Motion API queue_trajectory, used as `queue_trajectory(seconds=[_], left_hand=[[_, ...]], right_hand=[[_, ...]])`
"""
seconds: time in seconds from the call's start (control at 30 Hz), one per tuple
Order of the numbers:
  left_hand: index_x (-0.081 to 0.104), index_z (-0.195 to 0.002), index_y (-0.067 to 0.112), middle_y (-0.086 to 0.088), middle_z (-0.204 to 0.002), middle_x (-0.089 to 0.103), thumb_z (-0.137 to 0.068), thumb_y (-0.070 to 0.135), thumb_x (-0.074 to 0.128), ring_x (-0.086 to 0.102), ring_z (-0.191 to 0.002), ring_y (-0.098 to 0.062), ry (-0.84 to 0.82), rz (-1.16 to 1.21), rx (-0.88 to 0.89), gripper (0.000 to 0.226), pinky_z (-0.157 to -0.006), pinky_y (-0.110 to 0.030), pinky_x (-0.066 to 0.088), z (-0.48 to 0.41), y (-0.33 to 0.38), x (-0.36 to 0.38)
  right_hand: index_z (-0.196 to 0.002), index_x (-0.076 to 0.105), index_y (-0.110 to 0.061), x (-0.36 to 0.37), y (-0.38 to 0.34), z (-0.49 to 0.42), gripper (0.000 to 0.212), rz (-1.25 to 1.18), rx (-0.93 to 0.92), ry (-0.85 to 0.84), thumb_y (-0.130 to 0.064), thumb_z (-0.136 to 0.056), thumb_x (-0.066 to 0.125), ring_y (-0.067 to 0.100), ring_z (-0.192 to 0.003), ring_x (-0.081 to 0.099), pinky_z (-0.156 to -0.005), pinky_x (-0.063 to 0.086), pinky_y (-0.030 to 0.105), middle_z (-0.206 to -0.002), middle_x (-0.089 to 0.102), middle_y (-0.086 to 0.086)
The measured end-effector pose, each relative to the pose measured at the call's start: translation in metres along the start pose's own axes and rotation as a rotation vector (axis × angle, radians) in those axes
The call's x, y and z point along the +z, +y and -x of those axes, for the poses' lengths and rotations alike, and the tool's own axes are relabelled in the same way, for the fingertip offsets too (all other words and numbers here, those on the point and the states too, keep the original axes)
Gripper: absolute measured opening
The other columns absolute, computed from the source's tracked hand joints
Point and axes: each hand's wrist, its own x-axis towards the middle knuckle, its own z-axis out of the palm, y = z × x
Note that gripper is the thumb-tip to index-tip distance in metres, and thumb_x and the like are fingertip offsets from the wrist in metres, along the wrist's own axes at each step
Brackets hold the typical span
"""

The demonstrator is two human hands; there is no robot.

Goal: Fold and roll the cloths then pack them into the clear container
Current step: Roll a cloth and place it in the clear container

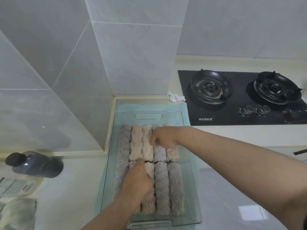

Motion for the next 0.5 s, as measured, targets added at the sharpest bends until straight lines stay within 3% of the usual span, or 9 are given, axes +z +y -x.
queue_trajectory(seconds=[0.07, 0.13, 0.23, 0.33, 0.43, 0.5], left_hand=[[0.033, -0.134, 0.015, -0.005, -0.114, 0.051, -0.090, 0.013, 0.047, 0.059, -0.083, -0.018, -0.002, -0.121, 0.043, 0.047, -0.067, -0.026, 0.044, 0.008, 0.001, 0.000], [0.028, -0.135, 0.020, -0.008, -0.126, 0.037, -0.093, 0.021, 0.046, 0.054, -0.084, -0.019, -0.085, -0.247, 0.090, 0.046, -0.070, -0.028, 0.043, 0.022, 0.003, -0.001], [0.033, -0.133, 0.025, -0.008, -0.126, 0.036, -0.092, 0.024, 0.044, 0.051, -0.105, -0.025, -0.353, -0.302, 0.090, 0.043, -0.080, -0.031, 0.040, 0.039, 0.003, -0.001], [0.027, -0.139, 0.023, -0.010, -0.128, 0.034, -0.093, 0.026, 0.042, 0.050, -0.112, -0.027, -0.455, -0.315, 0.094, 0.049, -0.082, -0.031, 0.037, 0.040, 0.002, -0.002], [0.019, -0.144, 0.027, -0.012, -0.131, 0.036, -0.092, 0.029, 0.044, 0.052, -0.104, -0.025, -0.466, -0.311, 0.121, 0.058, -0.087, -0.033, 0.042, 0.040, 0.003, -0.008], [0.022, -0.142, 0.031, -0.004, -0.118, 0.050, -0.092, 0.035, 0.044, 0.054, -0.096, -0.021, -0.493, -0.342, 0.187, 0.056, -0.083, -0.032, 0.045, 0.043, 0.003, -0.016]], right_hand=[[-0.137, 0.054, -0.020, -0.002, 0.005, -0.001, 0.058, 0.096, -0.018, 0.025, 0.008, -0.087, 0.042, 0.027, -0.129, 0.045, -0.107, 0.040, 0.039, -0.144, 0.045, 0.006], [-0.139, 0.051, -0.024, -0.001, 0.008, -0.004, 0.063, 0.189, -0.053, 0.013, 0.008, -0.085, 0.047, 0.029, -0.129, 0.041, -0.106, 0.040, 0.042, -0.144, 0.038, 0.007], [-0.140, 0.048, -0.033, 0.003, 0.011, -0.008, 0.068, 0.292, -0.099, -0.035, 0.006, -0.085, 0.051, 0.030, -0.140, 0.025, -0.110, 0.036, 0.047, -0.155, 0.024, 0.004], [-0.143, 0.043, -0.036, 0.005, 0.010, -0.010, 0.069, 0.338, -0.083, -0.072, 0.003, -0.087, 0.048, 0.030, -0.143, 0.017, -0.112, 0.033, 0.047, -0.161, 0.014, 0.001], [-0.146, 0.042, -0.028, 0.000, 0.008, -0.005, 0.067, 0.247, -0.045, -0.063, 0.006, -0.088, 0.040, 0.029, -0.144, 0.023, -0.114, 0.030, 0.044, -0.160, 0.020, 0.002], [-0.144, 0.045, -0.021, -0.011, 0.007, 0.007, 0.063, 0.140, 0.001, 0.002, 0.008, -0.088, 0.038, 0.029, -0.138, 0.036, -0.110, 0.036, 0.042, -0.153, 0.034, 0.004]])
